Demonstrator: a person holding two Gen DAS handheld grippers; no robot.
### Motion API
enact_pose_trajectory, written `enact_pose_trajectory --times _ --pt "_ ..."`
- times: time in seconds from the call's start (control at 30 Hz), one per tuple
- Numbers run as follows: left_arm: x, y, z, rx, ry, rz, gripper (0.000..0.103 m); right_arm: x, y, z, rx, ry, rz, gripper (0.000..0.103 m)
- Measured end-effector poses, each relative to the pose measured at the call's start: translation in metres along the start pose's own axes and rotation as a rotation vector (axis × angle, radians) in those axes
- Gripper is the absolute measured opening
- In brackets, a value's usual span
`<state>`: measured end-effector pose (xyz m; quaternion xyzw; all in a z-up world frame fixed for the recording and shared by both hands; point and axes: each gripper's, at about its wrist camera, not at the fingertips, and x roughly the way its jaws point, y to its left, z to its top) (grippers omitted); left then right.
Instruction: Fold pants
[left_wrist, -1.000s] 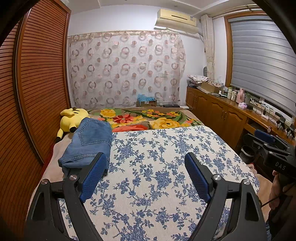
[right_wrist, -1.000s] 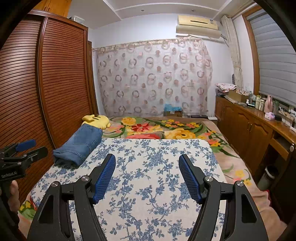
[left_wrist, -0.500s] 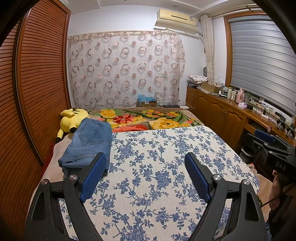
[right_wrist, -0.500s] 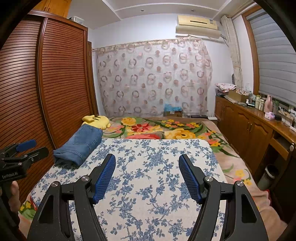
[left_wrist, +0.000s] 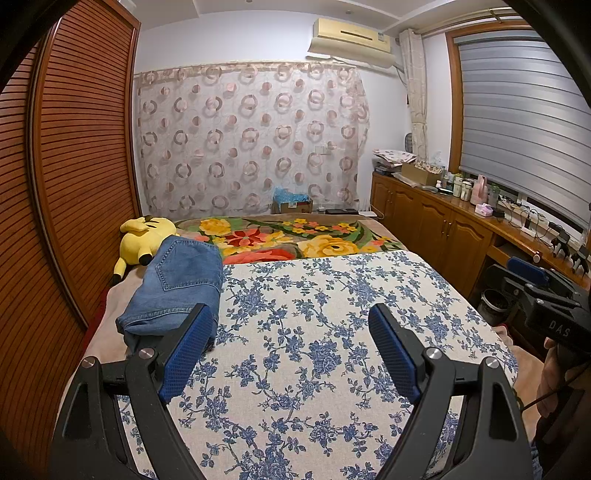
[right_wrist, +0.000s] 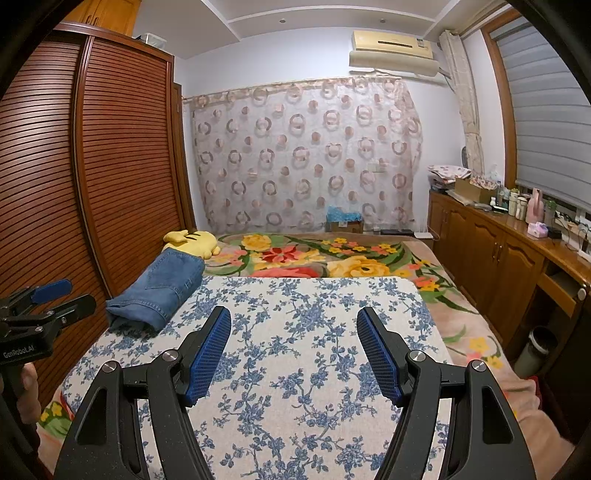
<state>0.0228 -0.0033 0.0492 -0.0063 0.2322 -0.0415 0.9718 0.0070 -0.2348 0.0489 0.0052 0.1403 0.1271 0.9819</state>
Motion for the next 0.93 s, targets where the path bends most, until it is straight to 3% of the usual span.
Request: enact_pose_trajectory --times 0.93 --pt "0.0 0.0007 -0.0006 -0.002 -0.002 0.001 0.087 -0.0025 0.003 -0.0001 0.006 -0.005 -0.002 0.073"
